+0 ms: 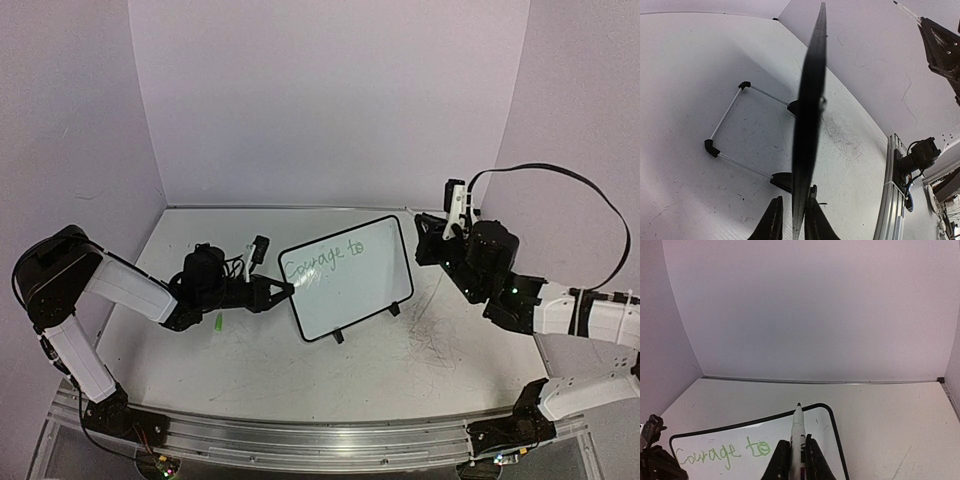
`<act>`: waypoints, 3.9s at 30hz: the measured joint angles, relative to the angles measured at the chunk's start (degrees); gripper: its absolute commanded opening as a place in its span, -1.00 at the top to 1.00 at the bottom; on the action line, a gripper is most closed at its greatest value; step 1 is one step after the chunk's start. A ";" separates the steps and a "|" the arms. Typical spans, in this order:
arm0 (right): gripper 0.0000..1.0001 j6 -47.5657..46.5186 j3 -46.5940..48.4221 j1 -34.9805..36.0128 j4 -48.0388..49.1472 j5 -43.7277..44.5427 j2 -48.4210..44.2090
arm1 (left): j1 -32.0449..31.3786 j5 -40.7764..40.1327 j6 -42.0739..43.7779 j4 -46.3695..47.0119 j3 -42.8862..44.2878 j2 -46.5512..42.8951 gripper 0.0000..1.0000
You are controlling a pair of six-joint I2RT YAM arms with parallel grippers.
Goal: Write a sentence on the whiteboard
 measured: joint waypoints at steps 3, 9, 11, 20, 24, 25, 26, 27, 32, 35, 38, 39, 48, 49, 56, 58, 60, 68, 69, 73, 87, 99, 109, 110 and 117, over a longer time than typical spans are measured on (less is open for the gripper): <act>1.00 -0.66 -1.03 -0.45 -0.92 1.72 0.86 | 0.00 -0.01 -0.04 -0.02 0.00 -0.12 0.50; 1.00 -0.88 -1.76 -0.51 -2.71 1.87 2.83 | -0.21 -0.01 -0.46 0.03 0.42 -0.31 0.41; 1.00 -0.87 -1.76 -0.51 -2.94 1.61 3.24 | -0.40 0.02 -0.49 0.01 0.78 -0.31 0.41; 1.00 -2.20 -1.61 -0.49 -3.11 -8.80 4.77 | -0.63 -0.03 -0.26 0.02 1.49 0.17 0.64; 1.00 -4.21 -0.33 1.49 -3.47 -16.21 9.29 | -0.63 -0.13 0.01 0.05 1.49 0.24 0.65; 1.00 -4.71 0.14 2.71 -3.74 -17.42 10.52 | -0.63 -0.17 0.01 0.04 1.49 0.24 0.66; 1.00 -5.23 0.62 4.16 -4.03 -18.68 11.68 | -0.63 -0.18 0.01 0.03 1.49 0.24 0.69; 1.00 -5.54 1.11 5.44 -4.18 -19.51 12.61 | -0.63 -0.18 0.01 0.05 1.49 0.24 0.72; 1.00 -6.58 3.88 10.15 -4.13 -22.20 16.80 | -0.63 -0.51 0.07 0.03 1.46 0.24 0.81; 1.00 -6.90 4.87 11.33 -4.10 -22.80 18.27 | -0.63 -0.75 0.10 0.03 1.46 0.24 0.84; 1.00 -6.93 5.69 12.24 -4.03 -23.00 19.21 | -0.63 -1.02 0.13 0.03 1.45 0.24 0.90; 1.00 -6.94 5.93 12.48 -3.95 -23.03 19.48 | -0.63 -0.99 0.16 0.05 1.44 0.24 0.91; 1.00 -6.90 6.26 14.18 -1.98 -22.46 21.37 | -0.83 -0.40 0.75 0.55 1.44 0.24 1.00; 1.00 -6.90 6.26 14.32 -1.64 -22.35 21.62 | -0.83 -0.38 0.85 0.54 1.44 0.24 1.00; 1.00 -6.86 6.14 14.80 0.17 -21.06 22.21 | -0.79 0.02 1.10 0.65 1.45 0.50 1.00; 1.00 -6.83 6.09 14.82 0.86 -20.71 22.36 | -0.79 0.02 1.13 0.65 1.46 0.50 1.00; 1.00 -6.68 5.88 14.84 1.64 -20.44 22.52 | -0.79 0.02 1.14 0.62 1.46 0.50 1.00; 1.00 -6.55 4.43 14.84 3.54 -19.69 22.70 | -0.79 -0.01 1.21 0.58 1.46 0.50 1.00; 1.00 -6.53 4.16 14.84 3.75 -19.50 22.70 | -0.79 -0.01 1.21 0.58 1.46 0.50 1.00; 1.00 -6.46 3.30 14.84 4.33 -18.61 22.70 | -0.79 -0.01 1.23 0.58 1.46 0.50 1.00; 1.00 -6.68 2.30 14.84 6.17 -15.10 21.69 | -0.85 -0.05 1.28 0.58 1.46 0.50 1.00; 1.00 -7.03 2.28 15.61 6.28 -14.57 22.15 | -0.85 -0.09 1.42 0.56 1.46 0.50 1.00; 1.00 -8.42 2.82 17.29 6.19 -15.39 24.73 | -0.85 -0.14 1.52 0.55 1.46 0.48 1.00; 1.00 -8.70 3.00 17.38 6.15 -15.45 24.92 | -0.85 -0.14 1.51 0.55 1.46 0.48 1.00; 1.00 -9.23 3.58 17.55 6.34 -13.95 25.25 | -0.90 -0.22 1.50 0.55 1.49 0.48 1.00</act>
